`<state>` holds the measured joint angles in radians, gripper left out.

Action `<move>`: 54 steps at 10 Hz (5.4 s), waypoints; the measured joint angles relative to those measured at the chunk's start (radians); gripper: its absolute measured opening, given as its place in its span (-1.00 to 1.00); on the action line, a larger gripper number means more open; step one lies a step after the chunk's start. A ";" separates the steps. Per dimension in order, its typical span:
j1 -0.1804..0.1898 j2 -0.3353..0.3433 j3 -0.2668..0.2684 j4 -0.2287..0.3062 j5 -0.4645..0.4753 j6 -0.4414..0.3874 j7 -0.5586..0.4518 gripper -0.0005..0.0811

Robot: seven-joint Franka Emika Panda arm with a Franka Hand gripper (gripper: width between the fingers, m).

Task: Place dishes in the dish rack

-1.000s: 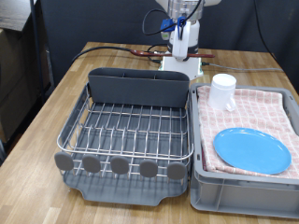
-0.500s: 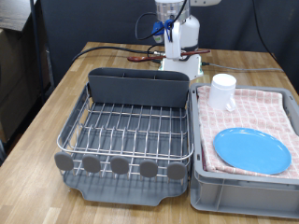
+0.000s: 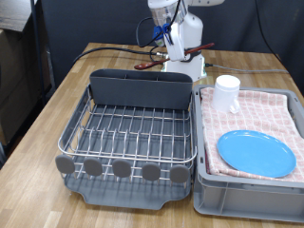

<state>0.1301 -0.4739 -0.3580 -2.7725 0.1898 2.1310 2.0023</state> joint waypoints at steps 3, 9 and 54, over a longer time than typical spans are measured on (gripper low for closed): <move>0.002 0.001 -0.010 -0.004 0.023 -0.009 -0.021 -0.77; 0.013 0.025 -0.123 0.015 0.114 -0.094 -0.207 -0.77; 0.130 0.224 0.280 0.374 -0.288 0.121 -0.129 0.98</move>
<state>0.2598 -0.2499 -0.0781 -2.3990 -0.0978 2.2523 1.8732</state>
